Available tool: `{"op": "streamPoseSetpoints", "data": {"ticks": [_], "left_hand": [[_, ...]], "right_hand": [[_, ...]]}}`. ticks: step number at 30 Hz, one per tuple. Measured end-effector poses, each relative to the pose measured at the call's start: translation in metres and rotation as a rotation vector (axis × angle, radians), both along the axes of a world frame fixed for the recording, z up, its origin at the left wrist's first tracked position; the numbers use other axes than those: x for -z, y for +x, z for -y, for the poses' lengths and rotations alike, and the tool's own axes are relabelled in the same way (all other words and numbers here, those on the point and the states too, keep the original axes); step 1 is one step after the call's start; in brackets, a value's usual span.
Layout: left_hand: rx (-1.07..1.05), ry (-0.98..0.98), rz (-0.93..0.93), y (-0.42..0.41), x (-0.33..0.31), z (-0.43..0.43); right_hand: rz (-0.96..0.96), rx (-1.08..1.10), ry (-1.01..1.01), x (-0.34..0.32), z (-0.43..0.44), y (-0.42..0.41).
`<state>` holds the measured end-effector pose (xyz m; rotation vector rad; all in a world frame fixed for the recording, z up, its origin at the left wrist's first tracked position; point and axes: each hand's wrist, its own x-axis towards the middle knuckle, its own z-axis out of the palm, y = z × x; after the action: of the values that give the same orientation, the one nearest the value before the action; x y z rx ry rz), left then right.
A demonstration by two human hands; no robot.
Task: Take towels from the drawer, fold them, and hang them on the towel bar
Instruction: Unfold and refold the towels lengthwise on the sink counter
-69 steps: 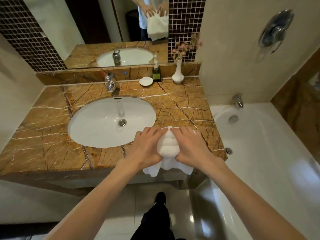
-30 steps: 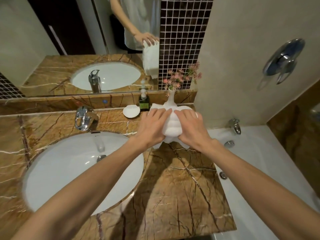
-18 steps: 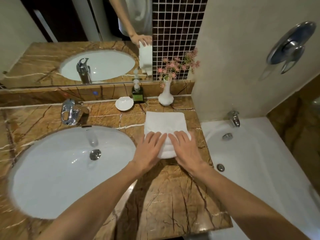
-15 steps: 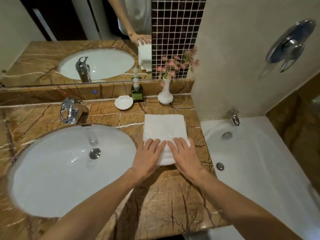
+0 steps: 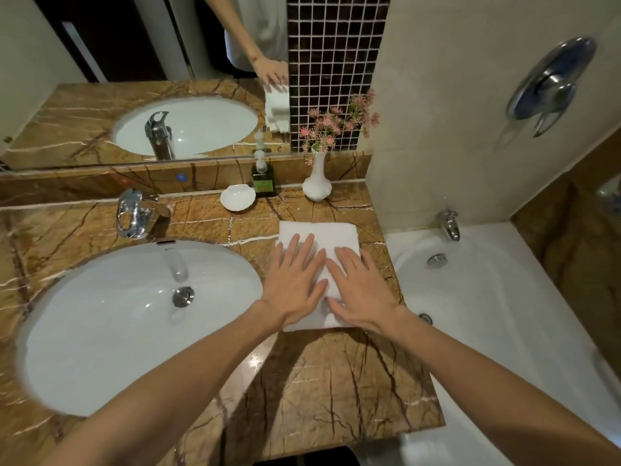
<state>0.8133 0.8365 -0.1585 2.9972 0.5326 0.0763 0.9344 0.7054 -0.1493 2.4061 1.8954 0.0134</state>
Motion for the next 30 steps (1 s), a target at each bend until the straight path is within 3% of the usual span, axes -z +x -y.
{"op": "streamPoseSetpoints", "data": {"ticks": [5, 17, 25, 30], "left_hand": [[0.008, -0.004, -0.158, 0.011, 0.017, -0.006], [0.031, -0.022, -0.195, 0.007, 0.035, -0.004], [0.086, -0.069, -0.243, 0.004, 0.007, -0.010], [0.081, -0.040, -0.178, -0.007, -0.007, -0.008]], "right_hand": [[-0.009, -0.022, -0.121, 0.008, -0.006, 0.011], [-0.041, -0.054, -0.174, 0.029, -0.003, 0.012], [-0.009, -0.145, -0.288, -0.004, -0.016, 0.022], [-0.012, -0.194, -0.197, -0.035, -0.029, 0.024]]}}
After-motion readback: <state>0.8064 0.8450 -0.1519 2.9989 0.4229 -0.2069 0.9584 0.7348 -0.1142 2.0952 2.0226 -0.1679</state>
